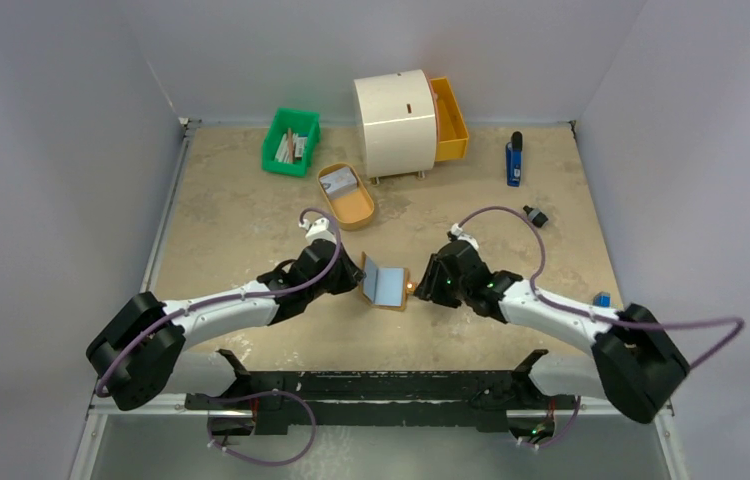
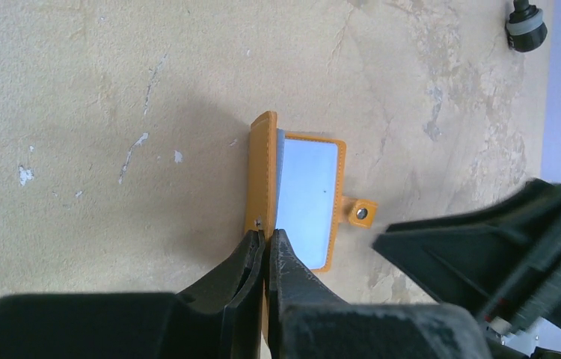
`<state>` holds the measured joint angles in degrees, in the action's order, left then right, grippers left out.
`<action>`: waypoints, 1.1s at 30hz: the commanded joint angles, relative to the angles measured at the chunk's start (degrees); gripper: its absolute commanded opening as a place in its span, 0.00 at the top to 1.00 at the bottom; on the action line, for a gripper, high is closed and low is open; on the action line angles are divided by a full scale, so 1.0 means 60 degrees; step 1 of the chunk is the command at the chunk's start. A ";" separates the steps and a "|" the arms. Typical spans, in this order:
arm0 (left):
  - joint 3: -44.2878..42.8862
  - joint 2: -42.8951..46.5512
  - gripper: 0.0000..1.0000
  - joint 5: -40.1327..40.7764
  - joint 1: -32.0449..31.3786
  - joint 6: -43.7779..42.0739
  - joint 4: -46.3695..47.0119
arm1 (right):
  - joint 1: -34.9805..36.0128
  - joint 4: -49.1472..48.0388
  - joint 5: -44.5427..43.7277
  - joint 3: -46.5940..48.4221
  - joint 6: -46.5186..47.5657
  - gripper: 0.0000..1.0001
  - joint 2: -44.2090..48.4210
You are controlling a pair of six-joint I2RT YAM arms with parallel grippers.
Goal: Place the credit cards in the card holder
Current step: Open the card holder at the center of the board.
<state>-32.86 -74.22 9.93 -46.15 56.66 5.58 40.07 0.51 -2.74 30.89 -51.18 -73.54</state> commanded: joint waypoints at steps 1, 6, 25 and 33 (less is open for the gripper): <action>0.0042 0.0139 1.00 0.0274 0.0003 0.0290 0.0251 | 0.0217 0.2314 -0.1116 0.1018 0.0940 0.55 0.1442; 0.0042 0.0061 1.00 0.0176 0.0015 0.0427 0.0405 | 0.0341 0.0480 0.1336 0.1409 0.1653 0.59 0.0933; 0.0215 -0.0082 0.83 -0.0576 0.0009 0.0239 0.1016 | 0.0233 -0.2136 0.2230 0.1180 0.0415 0.53 -0.2042; 0.0418 0.0132 0.78 -0.0627 0.0001 0.0312 0.1306 | -0.0032 -0.2163 0.1973 0.0664 0.0123 0.51 -0.1869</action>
<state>-31.09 -74.89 7.03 -46.15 58.52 9.78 40.73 -11.11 10.72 35.81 -49.19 -86.11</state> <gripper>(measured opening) 0.182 0.486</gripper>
